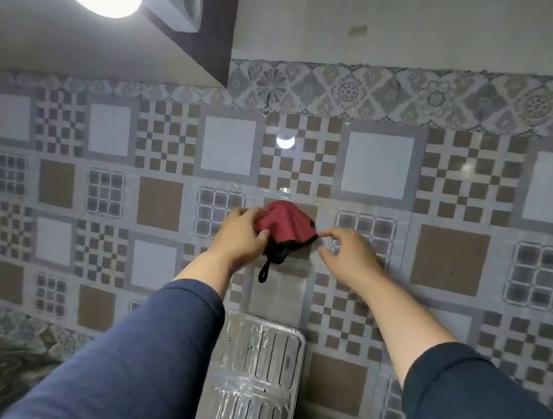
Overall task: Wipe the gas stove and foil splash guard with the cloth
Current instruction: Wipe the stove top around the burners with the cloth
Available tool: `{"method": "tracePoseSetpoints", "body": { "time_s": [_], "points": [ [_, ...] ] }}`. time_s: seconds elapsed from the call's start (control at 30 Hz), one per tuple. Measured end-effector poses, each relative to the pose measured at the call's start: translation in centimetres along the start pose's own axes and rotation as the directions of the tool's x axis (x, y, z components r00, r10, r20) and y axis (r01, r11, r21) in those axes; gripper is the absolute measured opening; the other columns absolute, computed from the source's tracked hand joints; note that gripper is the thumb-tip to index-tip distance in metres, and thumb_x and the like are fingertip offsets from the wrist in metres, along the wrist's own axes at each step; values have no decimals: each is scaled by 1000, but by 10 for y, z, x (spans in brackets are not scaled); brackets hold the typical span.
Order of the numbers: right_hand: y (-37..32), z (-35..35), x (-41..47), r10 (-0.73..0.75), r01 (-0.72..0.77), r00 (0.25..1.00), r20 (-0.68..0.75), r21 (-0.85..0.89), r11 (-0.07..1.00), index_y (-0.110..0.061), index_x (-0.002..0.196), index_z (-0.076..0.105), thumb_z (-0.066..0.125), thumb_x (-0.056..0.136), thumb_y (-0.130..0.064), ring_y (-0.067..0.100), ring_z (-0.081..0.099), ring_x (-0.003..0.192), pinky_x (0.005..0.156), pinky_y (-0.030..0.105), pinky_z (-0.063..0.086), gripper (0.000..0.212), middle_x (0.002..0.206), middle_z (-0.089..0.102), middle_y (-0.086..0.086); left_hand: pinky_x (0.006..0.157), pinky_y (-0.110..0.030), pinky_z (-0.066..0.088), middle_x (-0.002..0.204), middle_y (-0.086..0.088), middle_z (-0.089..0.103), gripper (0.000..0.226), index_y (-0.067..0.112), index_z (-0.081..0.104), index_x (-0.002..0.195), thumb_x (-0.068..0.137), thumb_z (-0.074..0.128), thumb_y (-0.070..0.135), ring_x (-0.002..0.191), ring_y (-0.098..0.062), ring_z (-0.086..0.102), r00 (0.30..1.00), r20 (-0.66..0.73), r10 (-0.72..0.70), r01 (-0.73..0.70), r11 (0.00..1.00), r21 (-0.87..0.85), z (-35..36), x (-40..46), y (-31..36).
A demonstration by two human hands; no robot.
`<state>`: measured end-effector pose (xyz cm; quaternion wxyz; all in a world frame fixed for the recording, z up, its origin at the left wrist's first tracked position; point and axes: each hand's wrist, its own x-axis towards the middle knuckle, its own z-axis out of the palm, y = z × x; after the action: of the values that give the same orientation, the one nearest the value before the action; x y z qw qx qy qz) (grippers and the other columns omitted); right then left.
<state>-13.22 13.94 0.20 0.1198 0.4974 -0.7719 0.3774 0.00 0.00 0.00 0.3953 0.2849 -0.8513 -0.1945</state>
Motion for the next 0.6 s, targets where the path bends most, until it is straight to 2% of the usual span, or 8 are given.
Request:
{"method": "tracePoseSetpoints", "body": {
  "time_s": [0.1, 0.2, 0.3, 0.37, 0.4, 0.5, 0.53, 0.6],
  "points": [
    [-1, 16, 27, -52, 66, 978, -204, 63, 996, -16, 113, 65, 56, 91, -8, 19, 51, 116, 89, 13, 28, 25, 125, 56, 6, 102, -35, 39, 139, -11, 47, 38, 23, 52, 132, 95, 51, 15, 126, -28, 48, 998, -65, -15, 11, 998, -69, 10, 30, -14],
    [-5, 35, 52, -101, 130, 960, -261, 95, 987, -11, 107, 68, 59, 88, -2, 12, 52, 100, 78, 3, 31, 23, 113, 57, 6, 102, -40, 45, 130, -8, 56, 34, 25, 57, 122, 92, 51, 9, 119, -26, 54, 995, -94, -33, 23, 994, -105, 26, 52, -30],
    [-3, 56, 69, -118, 154, 942, -313, 92, 984, -9, 106, 69, 61, 85, 1, 12, 50, 100, 85, 6, 30, 24, 111, 56, 4, 96, -41, 49, 126, -3, 54, 30, 25, 59, 119, 92, 52, 12, 113, -23, 56, 981, -193, -15, -1, 997, -83, 42, 59, -40],
    [3, 70, 75, -123, 160, 932, -342, 82, 984, -10, 106, 69, 60, 85, 3, 10, 49, 96, 82, 1, 30, 26, 108, 56, 3, 89, -40, 51, 120, -2, 55, 27, 25, 62, 115, 92, 53, 14, 106, -23, 58, 957, -291, 20, -33, 999, -39, 50, 59, -44],
    [6, 76, 77, -134, 167, 926, -353, 67, 984, -12, 105, 70, 60, 84, 3, 11, 52, 94, 81, 3, 32, 28, 106, 59, 3, 87, -40, 52, 116, -2, 58, 26, 25, 63, 113, 92, 53, 12, 103, -23, 59, 947, -319, 46, -59, 998, -31, 52, 60, -44],
    [11, 82, 80, -151, 191, 906, -396, 64, 980, -17, 100, 73, 60, 84, 1, 20, 61, 96, 86, 27, 49, 27, 102, 69, 4, 86, -39, 52, 108, -4, 63, 26, 20, 68, 106, 90, 52, 6, 96, -23, 62, 937, -343, 67, -107, 990, -97, 53, 64, -44],
    [9, 79, 80, -154, 197, 894, -420, 60, 979, -18, 97, 73, 60, 84, 0, 21, 61, 96, 87, 31, 50, 26, 101, 70, 2, 86, -38, 52, 107, -5, 63, 26, 18, 69, 103, 90, 52, 5, 95, -23, 62, 935, -350, 57, -108, 986, -128, 51, 65, -42],
    [1, 69, 80, -148, 197, 874, -462, 61, 978, -20, 93, 74, 60, 84, -2, 21, 61, 95, 85, 30, 50, 24, 99, 70, 1, 86, -36, 53, 104, -6, 62, 25, 16, 71, 99, 89, 52, 3, 94, -23, 62, 930, -363, 53, -129, 974, -189, 44, 65, -36]
  ]
}}
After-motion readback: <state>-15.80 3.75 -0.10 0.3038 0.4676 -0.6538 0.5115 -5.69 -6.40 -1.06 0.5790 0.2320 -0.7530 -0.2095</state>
